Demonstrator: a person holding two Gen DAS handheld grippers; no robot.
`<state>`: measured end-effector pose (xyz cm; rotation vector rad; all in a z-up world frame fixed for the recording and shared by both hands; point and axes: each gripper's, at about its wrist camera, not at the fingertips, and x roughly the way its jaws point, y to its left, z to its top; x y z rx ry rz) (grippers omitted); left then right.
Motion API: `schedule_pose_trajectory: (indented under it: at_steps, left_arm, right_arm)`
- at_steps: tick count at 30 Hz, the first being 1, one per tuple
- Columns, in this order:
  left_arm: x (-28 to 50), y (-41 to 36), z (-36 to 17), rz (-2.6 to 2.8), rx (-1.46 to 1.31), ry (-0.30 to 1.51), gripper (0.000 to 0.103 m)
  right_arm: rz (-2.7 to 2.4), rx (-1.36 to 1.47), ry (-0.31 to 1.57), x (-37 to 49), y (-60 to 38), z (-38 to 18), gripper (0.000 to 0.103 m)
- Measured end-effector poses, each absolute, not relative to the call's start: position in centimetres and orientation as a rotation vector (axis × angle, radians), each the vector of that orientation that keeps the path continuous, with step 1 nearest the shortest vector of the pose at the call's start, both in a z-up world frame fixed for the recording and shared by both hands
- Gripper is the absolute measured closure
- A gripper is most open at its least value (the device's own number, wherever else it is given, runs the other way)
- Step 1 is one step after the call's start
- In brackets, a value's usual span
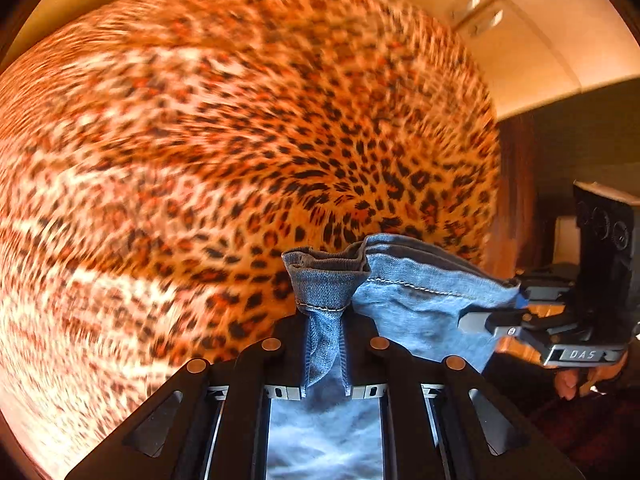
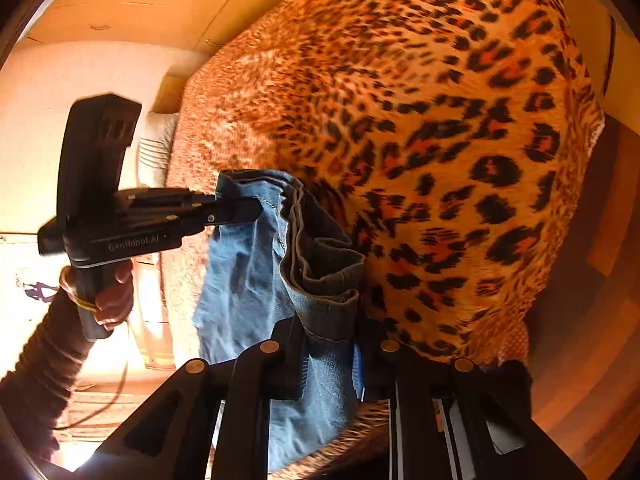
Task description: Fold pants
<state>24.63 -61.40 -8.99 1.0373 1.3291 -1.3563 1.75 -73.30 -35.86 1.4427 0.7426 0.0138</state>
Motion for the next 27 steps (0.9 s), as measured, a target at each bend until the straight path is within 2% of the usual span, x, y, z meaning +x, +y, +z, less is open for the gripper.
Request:
schedule_pose_trajectory:
  at_steps: [7, 12, 18, 21, 23, 26, 27]
  left_arm:
    - [26.9, -52.5, -2.6, -1.317, 0.831, 1.276, 0.091]
    - [28.7, -44.9, -1.1, -1.217, 0.759, 1.296, 0.089]
    - [30.0, -35.3, -5.7, -0.984, 0.683, 1.454, 0.084]
    - [30.2, -31.3, -7.3, -0.909, 0.592, 1.532, 0.08]
    - [30.2, -28.4, -7.5, -0.861, 0.495, 1.569, 0.069]
    - [29.9, -24.4, -6.4, -0.793, 0.383, 1.531, 0.065]
    - [29.9, -23.1, -5.9, -0.771, 0.331, 1.523, 0.064]
  right_arm:
    - [0.177, 1.157, 0.742, 3.7, -71.5, -28.2, 0.087]
    - [0.357, 0.91, 0.821, 6.6, -65.5, -23.5, 0.086]
    - [0.616, 0.628, 1.014, 10.9, -53.8, -23.1, 0.082]
    - [0.695, 0.512, 1.134, 12.5, -48.8, -24.6, 0.076]
    - [0.723, 0.417, 1.226, 13.3, -46.3, -25.4, 0.07]
    - [0.765, 0.396, 1.216, 13.6, -47.1, -24.0, 0.068]
    - [0.773, 0.424, 1.184, 13.7, -48.8, -22.7, 0.06]
